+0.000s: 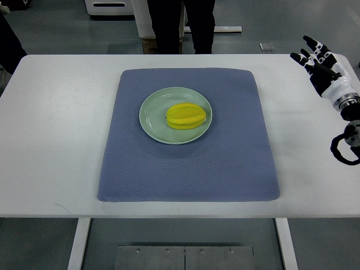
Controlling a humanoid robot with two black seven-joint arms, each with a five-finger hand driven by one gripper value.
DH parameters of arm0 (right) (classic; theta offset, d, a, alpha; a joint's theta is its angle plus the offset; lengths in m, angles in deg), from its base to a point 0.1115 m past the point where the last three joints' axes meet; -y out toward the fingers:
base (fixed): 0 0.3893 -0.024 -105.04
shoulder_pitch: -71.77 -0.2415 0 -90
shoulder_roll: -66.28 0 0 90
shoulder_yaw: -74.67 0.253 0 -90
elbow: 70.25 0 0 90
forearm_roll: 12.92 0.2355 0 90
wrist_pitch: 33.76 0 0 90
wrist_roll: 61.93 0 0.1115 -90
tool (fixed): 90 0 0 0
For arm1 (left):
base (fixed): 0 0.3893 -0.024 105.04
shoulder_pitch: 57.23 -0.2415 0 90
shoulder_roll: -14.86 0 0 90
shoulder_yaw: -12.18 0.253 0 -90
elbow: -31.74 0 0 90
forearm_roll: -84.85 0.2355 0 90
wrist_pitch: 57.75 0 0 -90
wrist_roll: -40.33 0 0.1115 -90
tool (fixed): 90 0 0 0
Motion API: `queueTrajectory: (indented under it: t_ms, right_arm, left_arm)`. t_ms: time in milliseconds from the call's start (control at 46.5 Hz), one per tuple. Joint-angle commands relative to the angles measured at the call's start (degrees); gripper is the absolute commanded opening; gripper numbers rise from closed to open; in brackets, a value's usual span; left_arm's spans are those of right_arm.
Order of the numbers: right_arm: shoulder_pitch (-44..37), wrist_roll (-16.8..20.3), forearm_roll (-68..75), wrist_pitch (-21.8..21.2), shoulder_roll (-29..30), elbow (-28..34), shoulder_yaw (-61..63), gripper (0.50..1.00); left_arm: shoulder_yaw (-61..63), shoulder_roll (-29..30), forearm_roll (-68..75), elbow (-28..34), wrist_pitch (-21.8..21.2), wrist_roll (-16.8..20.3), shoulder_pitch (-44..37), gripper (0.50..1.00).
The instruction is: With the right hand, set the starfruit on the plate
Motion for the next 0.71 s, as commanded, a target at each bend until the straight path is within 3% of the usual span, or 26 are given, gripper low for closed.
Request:
queueTrajectory:
  t_ms: [0,689]
  right_arm:
    - [1.4,-0.1,0.1,0.0,0.4,0.0,0.1,1.000]
    - [7.1,-0.7,2.2,0.0,3.1,0.1,2.0,1.000]
  left_arm:
    - [0.0,0.0,0.0,0.0,0.0,0.0,0.0,1.000]
    - [0.0,0.0,0.0,0.0,0.0,0.0,0.0,1.000]
